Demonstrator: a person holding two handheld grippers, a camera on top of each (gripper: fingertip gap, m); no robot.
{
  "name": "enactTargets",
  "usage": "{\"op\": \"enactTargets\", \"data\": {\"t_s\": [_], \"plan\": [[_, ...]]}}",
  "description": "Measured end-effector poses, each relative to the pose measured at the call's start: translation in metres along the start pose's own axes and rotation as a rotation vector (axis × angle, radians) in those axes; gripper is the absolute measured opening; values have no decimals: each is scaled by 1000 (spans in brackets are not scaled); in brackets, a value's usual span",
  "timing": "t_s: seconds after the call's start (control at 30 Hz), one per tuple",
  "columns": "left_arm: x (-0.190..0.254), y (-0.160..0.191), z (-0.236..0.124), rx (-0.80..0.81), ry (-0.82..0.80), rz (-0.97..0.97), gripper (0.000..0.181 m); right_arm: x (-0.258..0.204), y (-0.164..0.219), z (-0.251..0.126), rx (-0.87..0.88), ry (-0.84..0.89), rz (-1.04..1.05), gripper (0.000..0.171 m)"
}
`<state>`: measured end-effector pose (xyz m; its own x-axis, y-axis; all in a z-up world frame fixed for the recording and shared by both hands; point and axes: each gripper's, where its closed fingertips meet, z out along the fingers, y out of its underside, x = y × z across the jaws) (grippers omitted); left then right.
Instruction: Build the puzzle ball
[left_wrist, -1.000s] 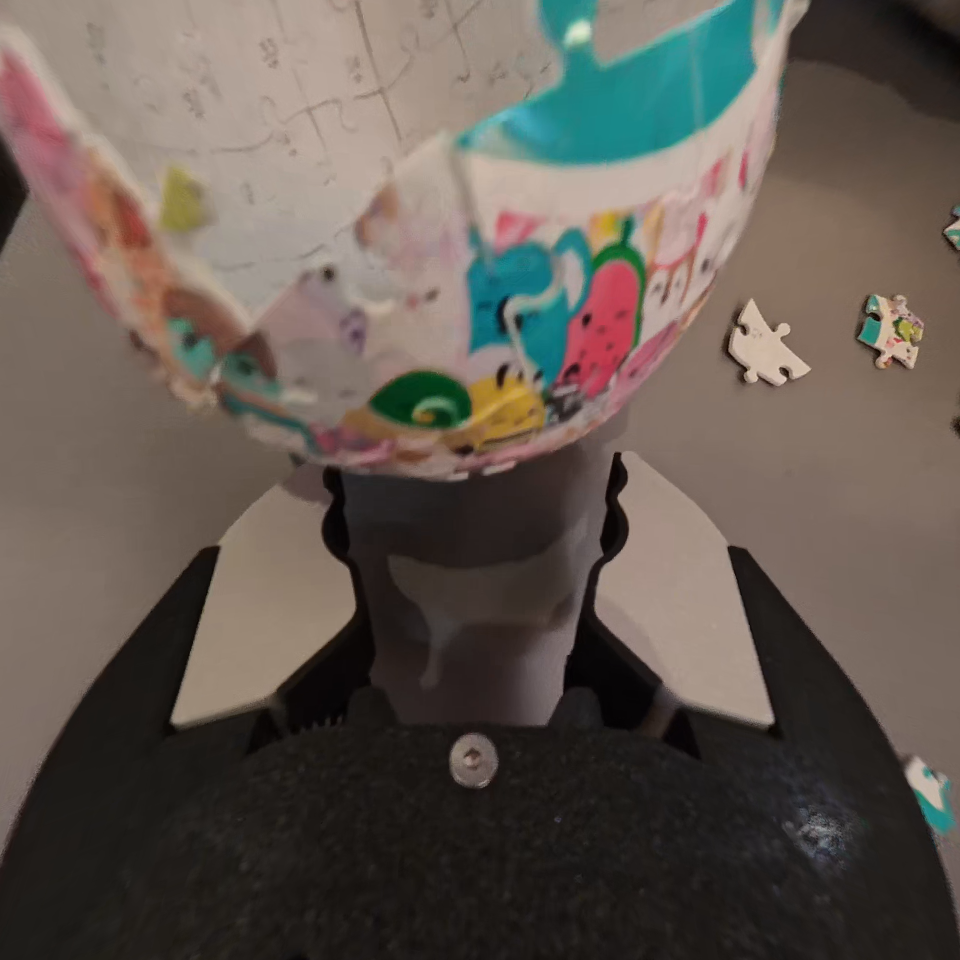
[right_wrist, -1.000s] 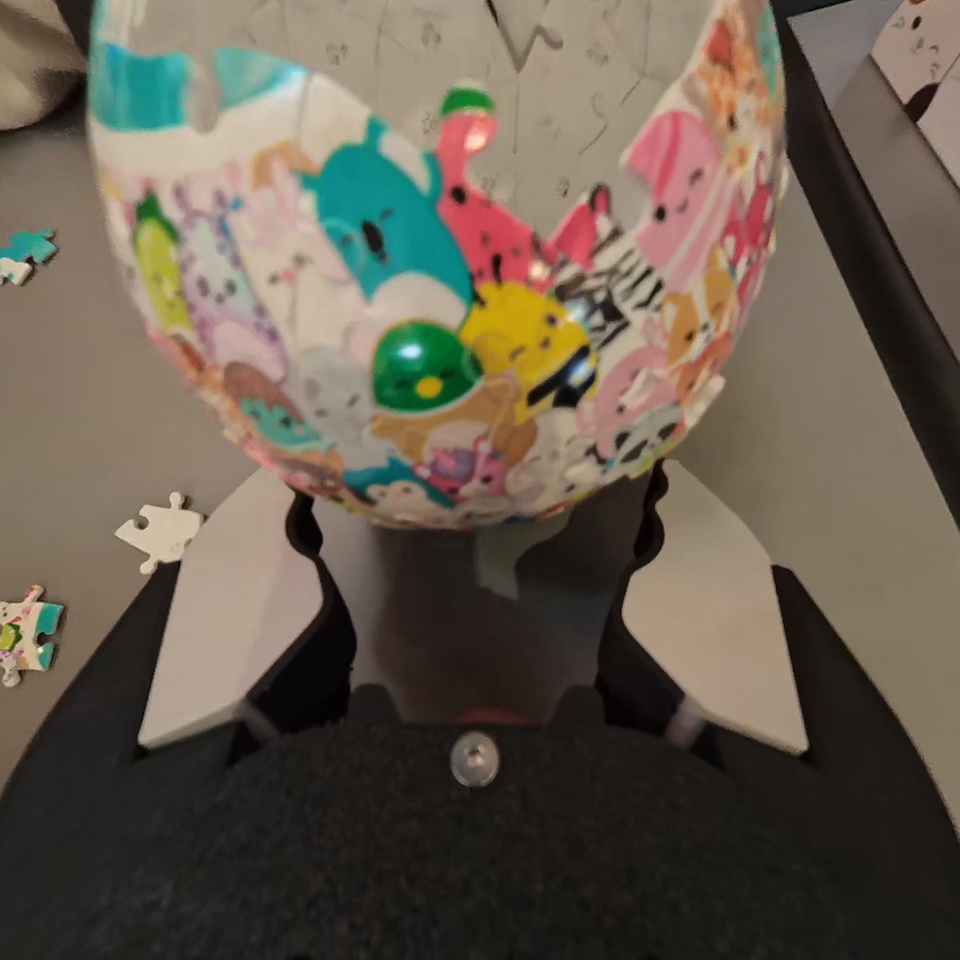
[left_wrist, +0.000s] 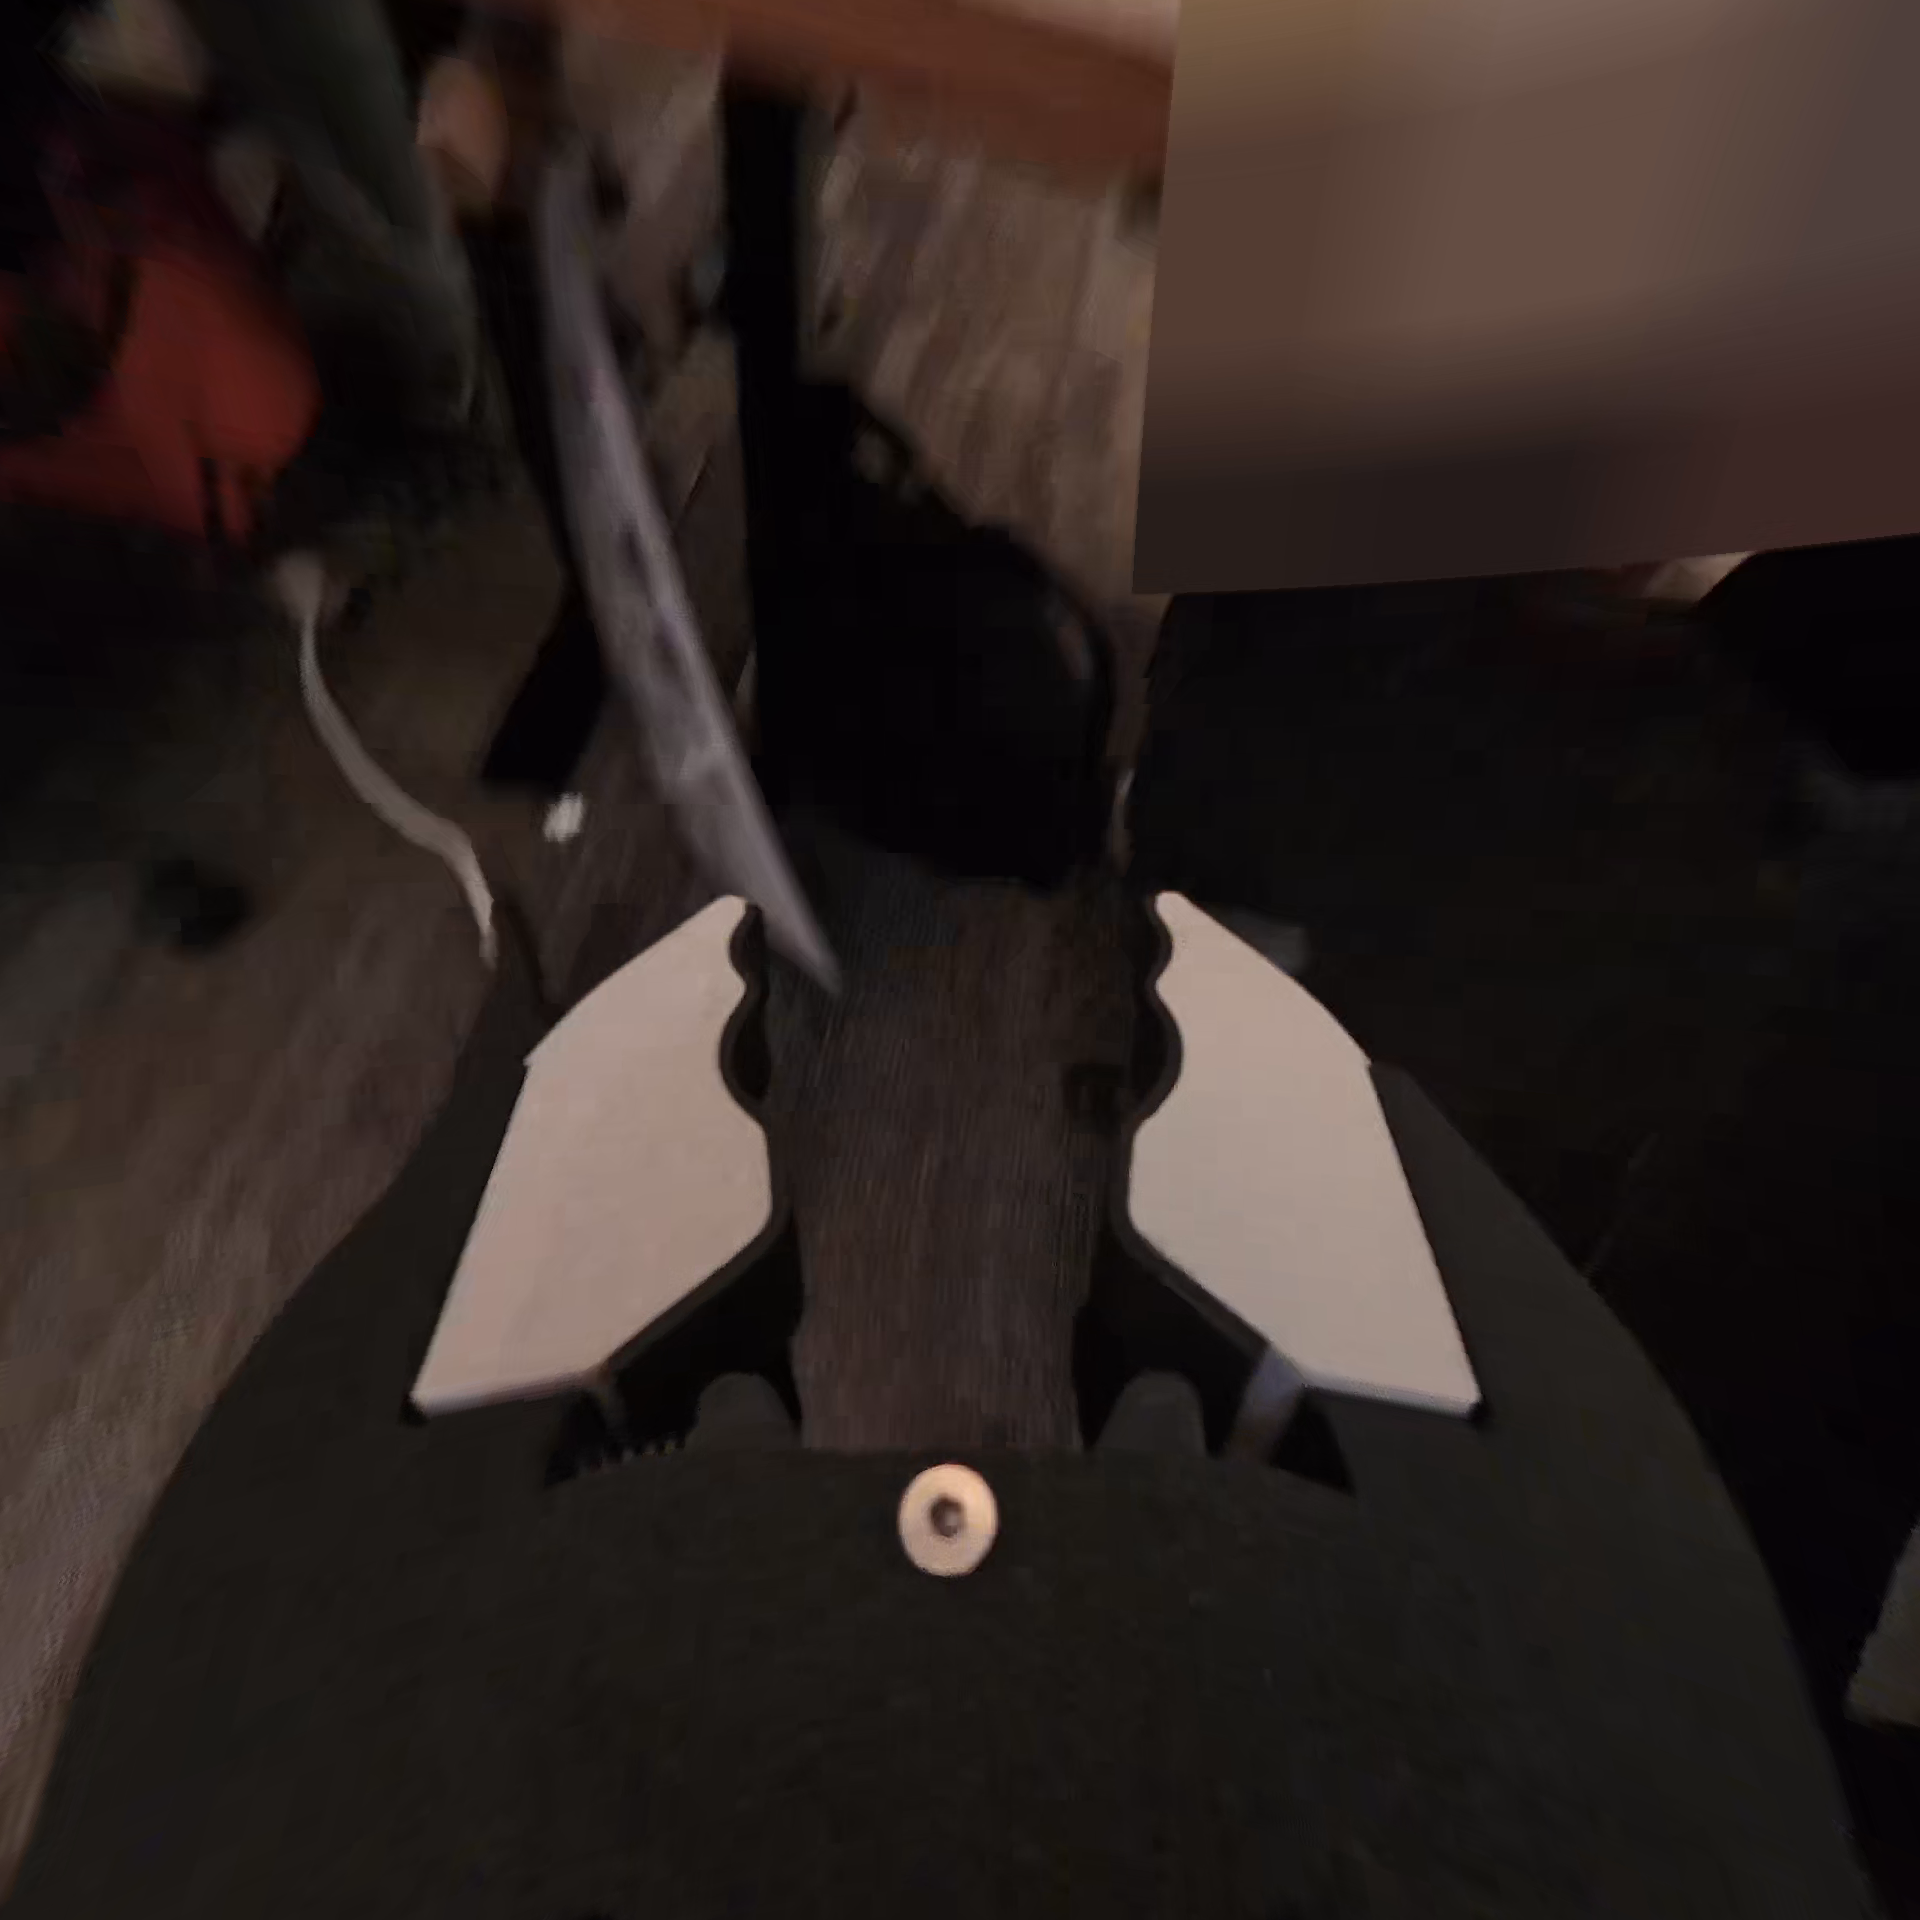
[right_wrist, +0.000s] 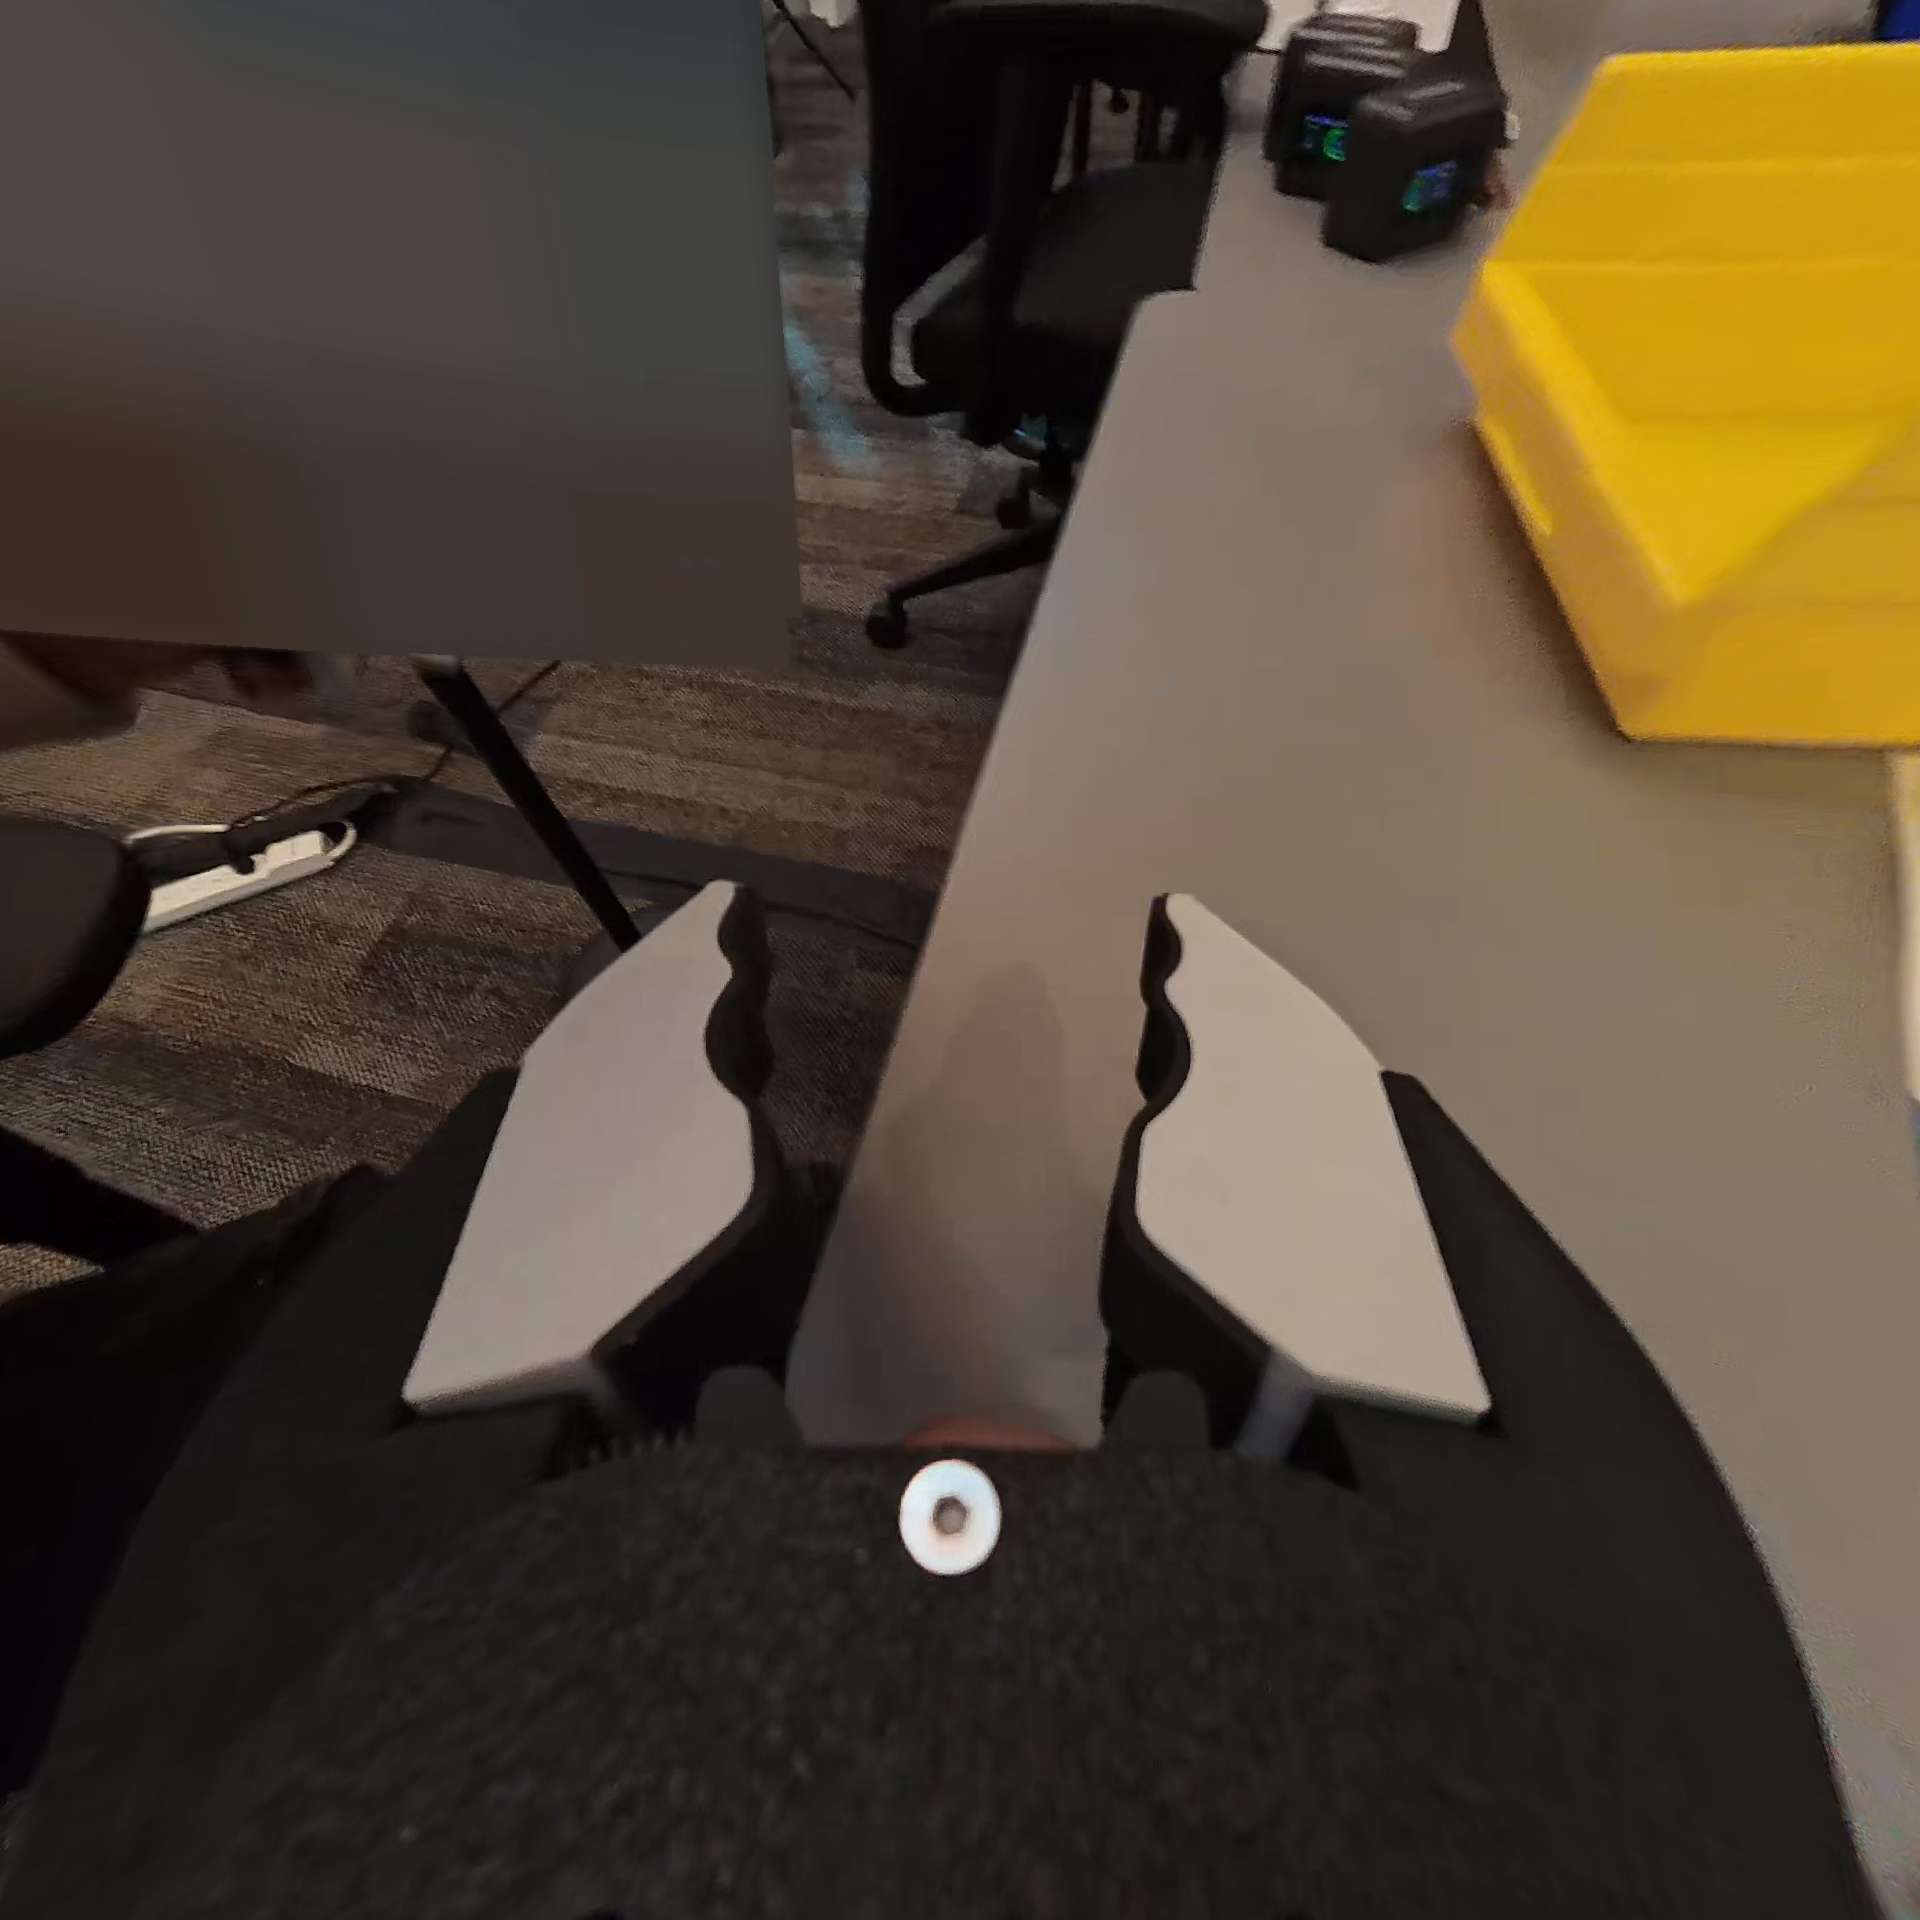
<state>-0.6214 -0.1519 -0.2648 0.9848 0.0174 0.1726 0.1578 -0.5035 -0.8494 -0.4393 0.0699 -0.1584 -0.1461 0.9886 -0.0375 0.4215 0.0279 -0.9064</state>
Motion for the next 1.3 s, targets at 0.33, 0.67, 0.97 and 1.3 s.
{"op": "enactTargets", "data": {"t_s": [0.33,0.67,0.97,1.3], "plan": [[19,426,-125,-285,-377,-841,57,-36,-44,94,-1,0,-261,65],[84,592,-207,-416,-582,-1076,61,-91,-45,154,-113,-128,-323,58],[125,599,-180,-336,-473,-1126,56,-148,-35,175,-271,-177,-433,63],[-18,313,81,-293,-72,-544,61,-2,-39,117,-130,235,-467,70]]}}
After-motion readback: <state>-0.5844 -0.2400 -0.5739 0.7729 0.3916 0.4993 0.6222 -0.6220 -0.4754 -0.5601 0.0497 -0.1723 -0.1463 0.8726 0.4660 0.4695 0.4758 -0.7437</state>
